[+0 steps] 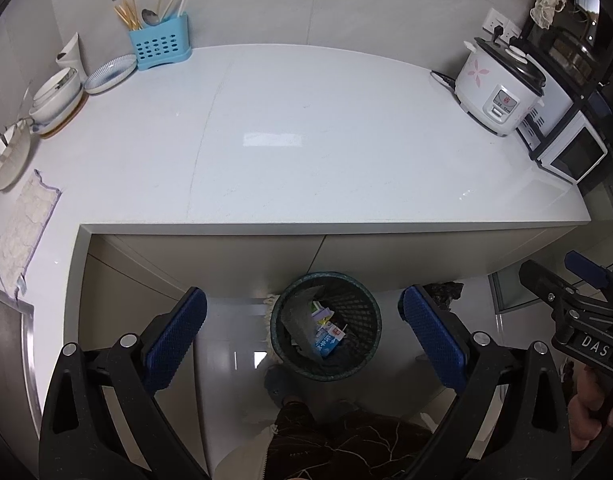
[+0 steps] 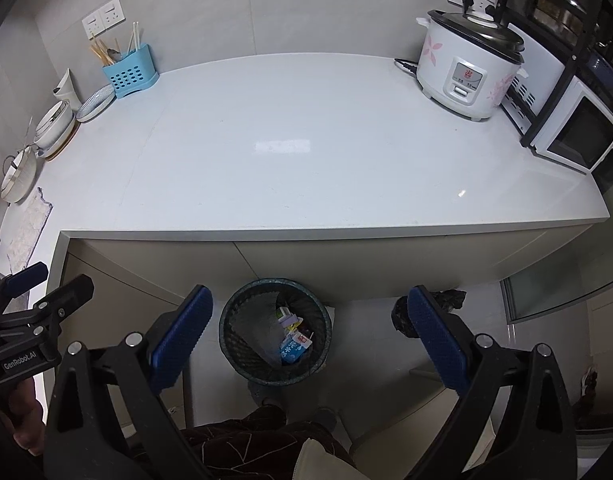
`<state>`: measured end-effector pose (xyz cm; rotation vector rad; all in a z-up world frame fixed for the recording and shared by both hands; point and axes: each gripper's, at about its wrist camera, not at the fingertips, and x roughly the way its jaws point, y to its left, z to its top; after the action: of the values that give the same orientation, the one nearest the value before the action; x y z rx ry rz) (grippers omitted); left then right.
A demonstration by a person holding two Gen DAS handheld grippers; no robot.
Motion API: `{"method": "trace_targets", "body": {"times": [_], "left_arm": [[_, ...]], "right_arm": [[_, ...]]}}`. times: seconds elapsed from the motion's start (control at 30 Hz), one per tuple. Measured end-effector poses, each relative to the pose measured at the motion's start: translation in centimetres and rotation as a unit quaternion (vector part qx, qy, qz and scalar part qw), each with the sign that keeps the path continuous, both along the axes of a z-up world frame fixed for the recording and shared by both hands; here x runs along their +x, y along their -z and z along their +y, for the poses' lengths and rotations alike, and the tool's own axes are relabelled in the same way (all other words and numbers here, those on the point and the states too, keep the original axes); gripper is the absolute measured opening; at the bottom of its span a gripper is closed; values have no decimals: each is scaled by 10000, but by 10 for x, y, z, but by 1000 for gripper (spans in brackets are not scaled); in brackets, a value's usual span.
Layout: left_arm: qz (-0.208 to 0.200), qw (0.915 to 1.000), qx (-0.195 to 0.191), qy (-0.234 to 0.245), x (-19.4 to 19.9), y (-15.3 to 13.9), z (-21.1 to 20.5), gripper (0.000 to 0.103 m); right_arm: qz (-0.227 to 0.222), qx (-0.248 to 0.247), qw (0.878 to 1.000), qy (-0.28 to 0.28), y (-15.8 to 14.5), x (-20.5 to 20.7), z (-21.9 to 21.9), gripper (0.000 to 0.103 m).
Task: Collect trash
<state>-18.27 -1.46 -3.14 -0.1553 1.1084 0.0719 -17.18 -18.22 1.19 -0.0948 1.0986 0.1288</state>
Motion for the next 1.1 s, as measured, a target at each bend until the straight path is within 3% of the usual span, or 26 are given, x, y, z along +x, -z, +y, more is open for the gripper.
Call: {"method": "trace_targets", "body": {"times": [1.1], "left_arm": [[-54, 9999, -12, 115, 1, -3, -9, 97]], "right_arm": [[2, 43, 10000, 2, -3, 1, -4, 94]]}}
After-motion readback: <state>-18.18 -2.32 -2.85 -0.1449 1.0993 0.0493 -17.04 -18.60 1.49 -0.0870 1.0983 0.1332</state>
